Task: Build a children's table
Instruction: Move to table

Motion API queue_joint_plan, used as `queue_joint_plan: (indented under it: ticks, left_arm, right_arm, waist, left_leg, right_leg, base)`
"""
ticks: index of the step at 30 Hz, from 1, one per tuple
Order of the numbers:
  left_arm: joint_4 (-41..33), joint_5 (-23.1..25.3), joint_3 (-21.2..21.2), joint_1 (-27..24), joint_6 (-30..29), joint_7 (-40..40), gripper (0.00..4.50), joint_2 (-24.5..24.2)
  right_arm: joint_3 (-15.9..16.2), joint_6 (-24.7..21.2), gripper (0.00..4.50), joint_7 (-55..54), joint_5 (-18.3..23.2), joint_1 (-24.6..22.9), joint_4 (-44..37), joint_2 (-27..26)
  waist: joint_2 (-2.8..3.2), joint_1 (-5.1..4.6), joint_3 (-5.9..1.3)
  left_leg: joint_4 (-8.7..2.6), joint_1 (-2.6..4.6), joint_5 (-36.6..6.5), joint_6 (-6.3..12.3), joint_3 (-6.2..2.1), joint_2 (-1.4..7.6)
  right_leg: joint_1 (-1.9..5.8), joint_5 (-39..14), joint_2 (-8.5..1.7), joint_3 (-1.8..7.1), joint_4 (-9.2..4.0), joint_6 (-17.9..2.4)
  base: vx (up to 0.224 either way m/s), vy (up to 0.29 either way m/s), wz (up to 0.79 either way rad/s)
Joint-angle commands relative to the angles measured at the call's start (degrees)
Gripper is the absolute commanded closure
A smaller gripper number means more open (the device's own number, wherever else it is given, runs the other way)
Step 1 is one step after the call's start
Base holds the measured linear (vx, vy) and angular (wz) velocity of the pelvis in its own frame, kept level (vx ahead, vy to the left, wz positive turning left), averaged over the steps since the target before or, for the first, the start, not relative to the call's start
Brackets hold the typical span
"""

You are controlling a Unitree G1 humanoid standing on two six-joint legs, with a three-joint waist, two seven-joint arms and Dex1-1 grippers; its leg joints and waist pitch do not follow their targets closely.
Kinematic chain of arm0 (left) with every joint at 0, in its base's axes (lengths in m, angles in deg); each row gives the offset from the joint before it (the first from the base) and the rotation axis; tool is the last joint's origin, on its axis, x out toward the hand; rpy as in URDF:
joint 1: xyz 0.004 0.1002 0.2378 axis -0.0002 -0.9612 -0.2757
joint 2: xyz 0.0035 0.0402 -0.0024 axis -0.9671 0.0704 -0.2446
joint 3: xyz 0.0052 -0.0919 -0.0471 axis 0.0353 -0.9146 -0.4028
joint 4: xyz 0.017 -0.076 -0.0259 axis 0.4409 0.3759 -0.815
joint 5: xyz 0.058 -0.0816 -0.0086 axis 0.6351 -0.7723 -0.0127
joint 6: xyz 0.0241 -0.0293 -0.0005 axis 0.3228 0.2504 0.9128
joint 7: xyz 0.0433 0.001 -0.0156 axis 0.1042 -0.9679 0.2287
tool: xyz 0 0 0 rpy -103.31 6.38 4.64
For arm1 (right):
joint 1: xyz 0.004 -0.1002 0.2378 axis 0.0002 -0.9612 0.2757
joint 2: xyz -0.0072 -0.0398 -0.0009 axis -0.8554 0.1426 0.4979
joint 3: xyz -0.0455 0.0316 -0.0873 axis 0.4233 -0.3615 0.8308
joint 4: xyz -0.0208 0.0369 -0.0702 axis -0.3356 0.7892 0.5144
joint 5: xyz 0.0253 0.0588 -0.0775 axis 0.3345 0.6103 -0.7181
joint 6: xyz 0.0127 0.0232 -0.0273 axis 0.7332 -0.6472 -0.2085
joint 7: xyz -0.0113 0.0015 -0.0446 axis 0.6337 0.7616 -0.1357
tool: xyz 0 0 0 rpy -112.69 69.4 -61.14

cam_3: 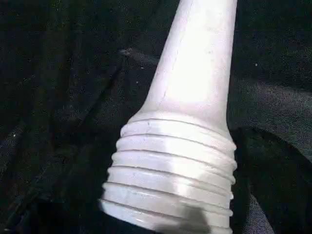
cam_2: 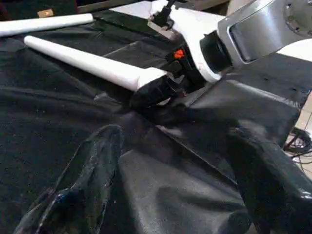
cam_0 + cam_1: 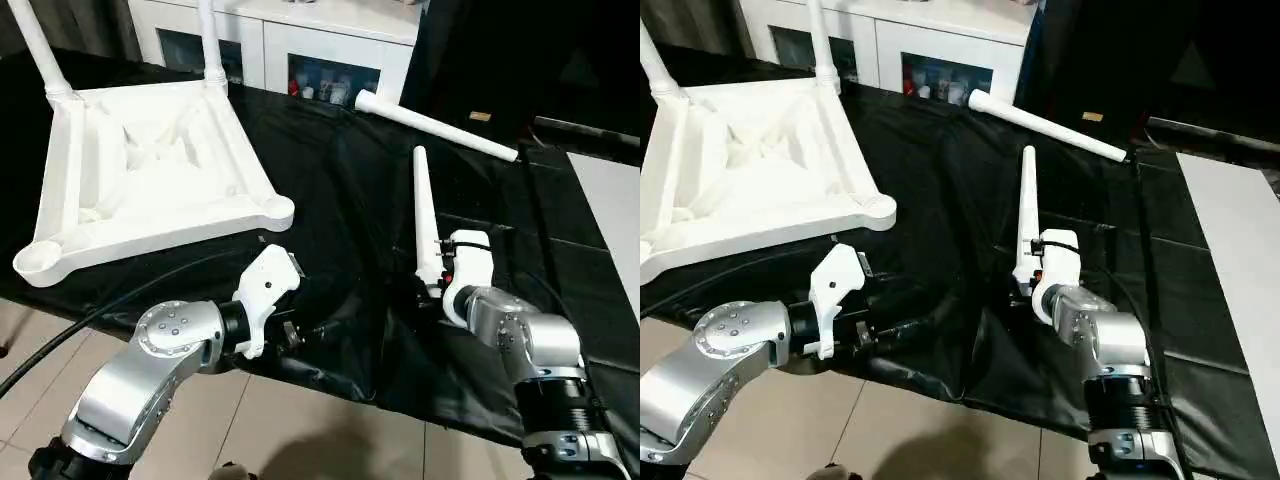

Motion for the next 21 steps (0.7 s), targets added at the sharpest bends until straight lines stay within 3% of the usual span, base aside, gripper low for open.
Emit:
queue_joint_plan:
  ticks: [1, 6, 8, 9, 21]
  left_arm:
    - [0.2, 0.4, 0.1, 0.5, 0.6, -0.6, 0.4, -0.1]
    - [0.8, 1.8, 0.5, 0.5, 2.0, -1.3, 0.01, -0.3]
    - [1.2, 2.2, 0.5, 0.6, 2.3, -1.6, 0.0, -0.2]
    - [1.4, 2.6, 0.4, 0.6, 2.7, -1.9, 0.0, -0.1]
    - [4.0, 7.9, 1.2, 0.4, 4.7, -7.1, 0.0, 0.4]
  right_arm:
    - [-0.8, 0.8, 0.0, 0.0, 0.4, -0.1, 0.5, 0.3]
    - [-1.5, 2.1, 0.49, -0.1, 0.4, -0.3, 0.8, 0.3]
    - [-1.5, 2.2, 0.49, 0.0, 0.4, -0.4, 0.7, 0.2]
    - [-1.5, 2.2, 0.74, -0.1, 0.4, -0.5, 0.5, 0.2]
    - [-1.4, 0.4, 1.58, -0.1, 0.9, -3.3, -1.9, -0.3]
  waist:
    - [0.53, -0.26, -3.3]
    - [0.6, -0.24, -3.37]
    - [0.61, -0.26, -3.39]
    - [0.66, -0.26, -3.42]
    - [0.65, -0.23, -3.4]
  left_leg:
    - [-4.26, 1.46, -10.1, -4.82, 0.01, 1.0]
    - [-4.17, 1.41, -9.5, -4.66, 0.03, 0.95]
    - [-4.18, 1.44, -9.5, -4.65, 0.01, 0.98]
    - [-4.16, 1.43, -9.5, -4.71, 0.02, 0.96]
    - [-4.15, 1.48, -9.9, -4.36, -0.03, 1.02]
  right_leg:
    - [1.65, -4.8, -3.16, 2.25, -4.63, -6.7]
    - [1.75, -3.6, -3.15, 2.26, -4.55, -6.8]
    - [1.76, -3.5, -3.16, 2.24, -4.55, -6.8]
    - [1.75, -3.4, -3.15, 2.25, -4.53, -6.9]
    - [1.79, -3.7, -3.17, 2.25, -4.59, -6.9]
  base:
    - [0.0, 0.0, 0.0]
    - [0.0, 0.0, 0.0]
    - [0.0, 0.0, 0.0]
    - [0.0, 0.0, 0.0]
    - [0.0, 0.0, 0.0]
